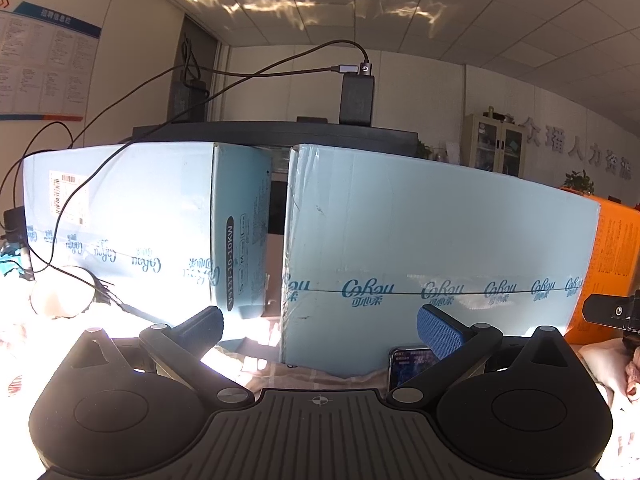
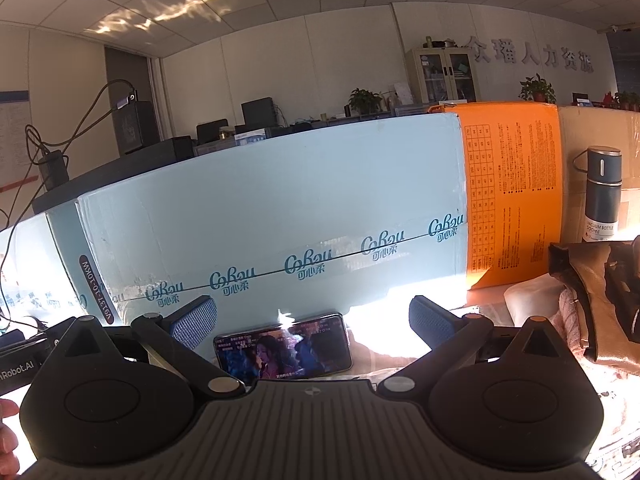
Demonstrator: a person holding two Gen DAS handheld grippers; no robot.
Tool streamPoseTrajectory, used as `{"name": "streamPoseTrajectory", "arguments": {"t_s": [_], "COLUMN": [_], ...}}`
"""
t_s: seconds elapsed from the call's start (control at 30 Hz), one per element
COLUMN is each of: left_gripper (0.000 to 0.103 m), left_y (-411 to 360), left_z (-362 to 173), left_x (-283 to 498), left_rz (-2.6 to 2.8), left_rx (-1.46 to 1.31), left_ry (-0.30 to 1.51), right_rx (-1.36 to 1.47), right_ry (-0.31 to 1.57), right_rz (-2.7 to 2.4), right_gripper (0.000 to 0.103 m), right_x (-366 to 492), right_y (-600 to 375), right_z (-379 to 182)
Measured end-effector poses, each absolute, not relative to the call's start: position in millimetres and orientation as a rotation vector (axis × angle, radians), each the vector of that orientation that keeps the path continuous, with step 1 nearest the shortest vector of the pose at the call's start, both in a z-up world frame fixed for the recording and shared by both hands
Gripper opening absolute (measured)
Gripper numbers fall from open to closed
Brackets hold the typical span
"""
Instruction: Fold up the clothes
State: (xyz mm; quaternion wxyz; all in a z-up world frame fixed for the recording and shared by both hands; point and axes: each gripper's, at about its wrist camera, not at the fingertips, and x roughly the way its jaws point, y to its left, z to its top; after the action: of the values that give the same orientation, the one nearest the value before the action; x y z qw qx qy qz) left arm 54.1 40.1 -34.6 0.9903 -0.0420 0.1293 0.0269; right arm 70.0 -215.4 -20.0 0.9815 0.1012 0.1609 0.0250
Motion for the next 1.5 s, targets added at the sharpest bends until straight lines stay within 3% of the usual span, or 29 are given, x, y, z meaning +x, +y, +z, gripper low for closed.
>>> {"name": "streamPoseTrajectory", "arguments": {"t_s": [0.87, 1.3, 1.5], "left_gripper": [0.103, 0.103, 0.103], "left_y": [36.4, 69.9, 120.9], "left_z": [-25.1, -22.1, -27.7], "left_x": [39.1, 17.1, 7.8], "left_rz": [0.109, 0.152, 0.193], "left_rx": [-0.029, -0.028, -0.088], "left_ry": [0.212, 0.198, 0.171], "right_rx": [0.19, 0.209, 0.266], "right_ry": [0.288, 0.268, 0.23], "right_rz": [0.092, 0.192, 0.241], "right_gripper": [0.103, 0.103, 0.103], "right_x": [56.2, 42.6, 33.2], "right_y": [-204.8, -168.6, -144.5], "right_z": [-12.6, -14.7, -13.5]}}
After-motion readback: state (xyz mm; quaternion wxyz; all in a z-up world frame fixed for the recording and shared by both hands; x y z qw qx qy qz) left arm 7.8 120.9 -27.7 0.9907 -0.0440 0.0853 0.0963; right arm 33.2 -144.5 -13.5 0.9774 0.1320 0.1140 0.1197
